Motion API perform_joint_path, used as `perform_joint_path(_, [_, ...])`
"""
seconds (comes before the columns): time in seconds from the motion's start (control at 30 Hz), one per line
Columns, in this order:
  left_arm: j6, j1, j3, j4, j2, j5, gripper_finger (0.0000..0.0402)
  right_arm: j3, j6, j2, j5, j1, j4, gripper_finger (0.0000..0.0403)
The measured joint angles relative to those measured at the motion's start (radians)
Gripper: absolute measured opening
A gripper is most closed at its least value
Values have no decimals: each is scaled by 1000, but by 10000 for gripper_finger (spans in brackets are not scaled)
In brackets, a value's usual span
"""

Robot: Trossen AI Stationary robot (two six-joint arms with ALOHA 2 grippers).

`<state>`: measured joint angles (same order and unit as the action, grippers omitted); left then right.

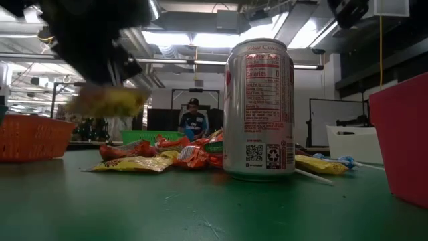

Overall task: Sort candy
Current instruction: Put the yellow candy into the black bin

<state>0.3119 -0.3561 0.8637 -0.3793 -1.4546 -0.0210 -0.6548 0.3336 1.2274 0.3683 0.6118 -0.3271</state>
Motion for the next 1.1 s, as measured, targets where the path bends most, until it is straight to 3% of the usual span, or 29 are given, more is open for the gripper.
perform_joint_path(0.23, [63, -49, 160, -107, 1, 115, 0, 0, 2, 0, -21, -96, 96, 124])
perform_joint_path(0.43, [217, -134, 234, -156, 3, 167, 0, 0, 2, 0, -21, -188, 239, 124])
perform_joint_path(0.83, [753, -391, 235, -177, 3, 162, 0, 0, 0, 0, -21, -374, 392, 124])
perform_joint_path(1.1, [1126, -550, 234, -285, 3, 162, 0, 0, -2, 0, -21, -466, 443, 124])
